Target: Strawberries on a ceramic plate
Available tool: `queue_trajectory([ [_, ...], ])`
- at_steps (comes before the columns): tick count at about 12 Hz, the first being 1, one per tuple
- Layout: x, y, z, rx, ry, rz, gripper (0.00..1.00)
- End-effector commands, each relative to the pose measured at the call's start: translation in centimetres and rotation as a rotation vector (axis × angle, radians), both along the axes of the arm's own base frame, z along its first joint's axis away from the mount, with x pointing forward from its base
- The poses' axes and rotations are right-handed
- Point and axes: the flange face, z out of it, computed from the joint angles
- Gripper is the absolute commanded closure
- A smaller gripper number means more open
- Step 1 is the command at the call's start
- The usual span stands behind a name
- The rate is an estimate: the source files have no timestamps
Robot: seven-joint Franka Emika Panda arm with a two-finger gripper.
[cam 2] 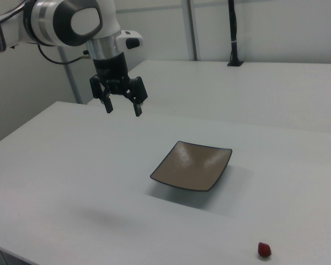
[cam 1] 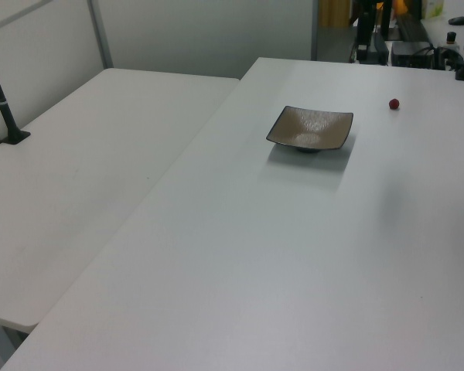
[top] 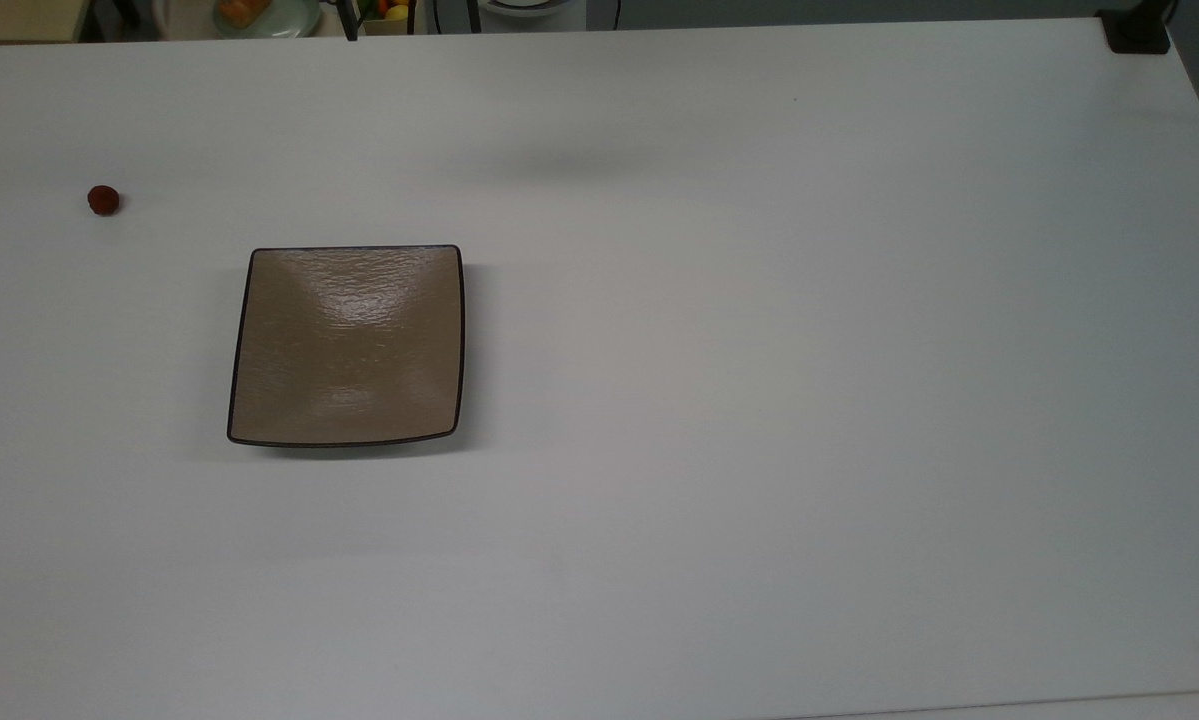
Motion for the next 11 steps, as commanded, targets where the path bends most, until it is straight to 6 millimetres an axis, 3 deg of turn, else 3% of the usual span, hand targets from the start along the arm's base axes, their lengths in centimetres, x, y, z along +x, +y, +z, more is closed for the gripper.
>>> queue_trajectory([
  [1,-0.2,0.1,-0.2,0.023,-0.003,0.003,0.00],
  [7,-0.2,-0.4,-0.3,0.021,-0.004,0.006,0.00],
  [11,-0.4,-2.6,-0.7,0.019,0.008,0.117,0.00],
])
